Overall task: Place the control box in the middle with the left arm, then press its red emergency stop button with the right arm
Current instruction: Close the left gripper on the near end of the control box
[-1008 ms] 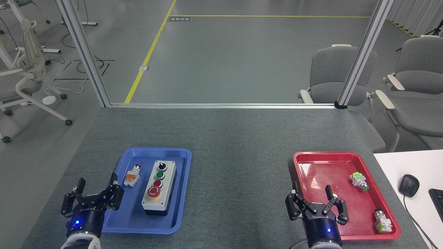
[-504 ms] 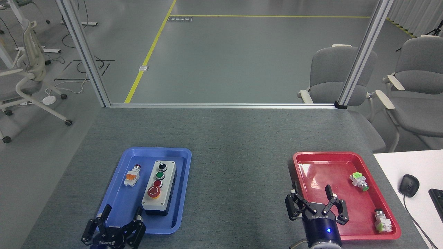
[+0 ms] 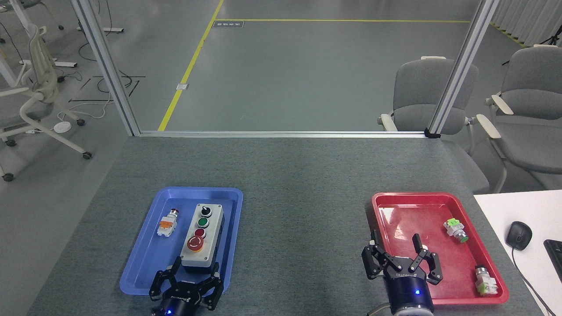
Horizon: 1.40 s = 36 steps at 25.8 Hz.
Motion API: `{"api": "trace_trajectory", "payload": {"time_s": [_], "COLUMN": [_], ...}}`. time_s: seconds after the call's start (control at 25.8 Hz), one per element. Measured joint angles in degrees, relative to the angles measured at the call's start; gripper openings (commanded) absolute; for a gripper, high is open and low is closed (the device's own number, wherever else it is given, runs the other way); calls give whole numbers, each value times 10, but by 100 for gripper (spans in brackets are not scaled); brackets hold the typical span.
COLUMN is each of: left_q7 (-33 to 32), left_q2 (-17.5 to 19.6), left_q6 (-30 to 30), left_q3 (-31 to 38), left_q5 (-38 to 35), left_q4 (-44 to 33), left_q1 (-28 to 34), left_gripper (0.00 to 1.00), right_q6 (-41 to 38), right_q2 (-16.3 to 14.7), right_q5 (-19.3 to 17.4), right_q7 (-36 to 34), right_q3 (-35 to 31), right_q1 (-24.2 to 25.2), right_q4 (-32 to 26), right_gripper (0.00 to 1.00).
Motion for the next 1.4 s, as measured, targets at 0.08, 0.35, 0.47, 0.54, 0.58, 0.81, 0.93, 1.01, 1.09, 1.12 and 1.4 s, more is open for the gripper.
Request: {"api": "trace_trajectory", "payload": {"time_s": [0.08,0.35,0.47,0.54,0.58,0.81,0.93,1.01,1.09,1.12,1.4], "left_q7": [0,-1,-1,-1,-1,-2,-2,-2,-2,-2,-1], "left_q2": [-1,-2,-1,2,4,7,6,4,2,1,-5], "left_q6": [3,5,6,6,6,6,6,7,7,7,5], "left_q3": [-2,-3,-2,-1,0,3,3,4,4,4,3], "left_q5": [0,2,5,7,8,9,9,10,10,10,14], "left_q4": [11,28,40,44,46,67,77,87,98,102,130], "left_q1": [-7,-24,-32,-35,-35,-39,-48,-58,-69,-74,-104], "left_gripper": [99,99,99,99,99,99,99,99,99,99,99], "right_q6": [1,4,8,9,9,11,11,11,11,11,10], "right_q2": [0,6,7,7,6,5,5,5,5,5,5], "right_q5": [0,0,1,0,0,0,0,0,0,0,0], "right_q7": [0,0,0,0,0,-1,-1,-2,-2,-2,-1], "right_q3": [0,0,-1,-3,-4,-9,-9,-9,-9,-8,-6], "right_q1": [0,0,0,0,0,-4,-6,-6,-7,-8,-17], "right_q4": [0,-3,-2,-1,-1,6,5,4,2,1,0], "right_gripper": [97,97,97,97,97,97,97,97,97,97,97]}}
